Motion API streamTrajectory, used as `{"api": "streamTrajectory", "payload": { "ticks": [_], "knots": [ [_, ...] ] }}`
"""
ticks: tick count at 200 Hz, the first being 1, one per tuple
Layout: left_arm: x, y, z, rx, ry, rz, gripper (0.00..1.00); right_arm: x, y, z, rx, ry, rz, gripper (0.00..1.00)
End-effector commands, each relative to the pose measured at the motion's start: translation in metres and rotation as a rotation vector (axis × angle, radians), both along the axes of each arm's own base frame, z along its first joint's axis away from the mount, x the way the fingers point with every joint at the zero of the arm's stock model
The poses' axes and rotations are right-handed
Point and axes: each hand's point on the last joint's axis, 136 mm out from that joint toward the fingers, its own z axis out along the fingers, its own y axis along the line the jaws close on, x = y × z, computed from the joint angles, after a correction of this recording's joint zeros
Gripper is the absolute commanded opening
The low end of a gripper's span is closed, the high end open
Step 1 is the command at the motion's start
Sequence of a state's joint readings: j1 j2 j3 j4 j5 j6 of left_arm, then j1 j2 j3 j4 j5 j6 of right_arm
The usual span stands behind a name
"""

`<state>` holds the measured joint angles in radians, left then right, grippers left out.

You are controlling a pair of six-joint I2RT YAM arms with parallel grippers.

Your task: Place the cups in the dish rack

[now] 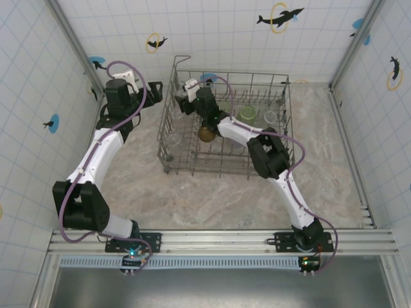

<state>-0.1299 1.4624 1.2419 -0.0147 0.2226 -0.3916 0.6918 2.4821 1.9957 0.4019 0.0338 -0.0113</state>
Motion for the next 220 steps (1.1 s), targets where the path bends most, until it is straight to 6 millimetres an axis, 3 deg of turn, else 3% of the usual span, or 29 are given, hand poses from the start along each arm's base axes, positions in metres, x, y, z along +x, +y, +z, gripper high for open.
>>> {"api": "streamTrajectory", "payload": {
  "ticks": [1,45,66,117,147,171,180,182,185,220],
  "knots": [
    [0.002,0.004,-0.009,0.025,0.009,0.011,0.97,-0.014,0.006,0.001,-0.001,0.024,0.028,0.53],
    [0.001,0.006,-0.011,0.020,0.010,0.023,0.97,-0.010,0.014,0.010,-0.036,0.029,0.019,0.83],
    [0.001,0.005,-0.011,0.011,0.011,0.018,0.97,-0.011,0.016,0.014,-0.021,0.037,0.024,0.91],
    [0.000,0.006,-0.011,0.009,0.006,0.028,0.97,-0.018,0.018,0.053,0.050,0.011,0.041,1.00],
    [0.002,0.006,-0.010,0.007,0.003,0.031,0.97,-0.020,0.009,0.093,0.098,-0.025,0.030,1.00],
    [0.004,0.010,-0.005,0.011,-0.005,0.051,0.97,-0.023,-0.004,0.126,0.101,-0.067,0.012,1.00],
    [0.006,0.013,-0.002,0.015,-0.010,0.066,0.97,-0.022,-0.009,0.124,0.086,-0.066,0.000,1.00],
    [0.006,0.013,-0.001,0.016,-0.012,0.069,0.97,-0.026,-0.013,0.138,0.098,-0.082,-0.003,1.00],
    [0.006,0.013,0.000,0.017,-0.016,0.072,0.97,-0.026,-0.017,0.145,0.102,-0.090,-0.009,1.00],
    [0.009,0.020,0.010,0.022,-0.043,0.112,0.98,-0.030,-0.053,0.171,0.110,-0.111,-0.052,1.00]
  ]
}}
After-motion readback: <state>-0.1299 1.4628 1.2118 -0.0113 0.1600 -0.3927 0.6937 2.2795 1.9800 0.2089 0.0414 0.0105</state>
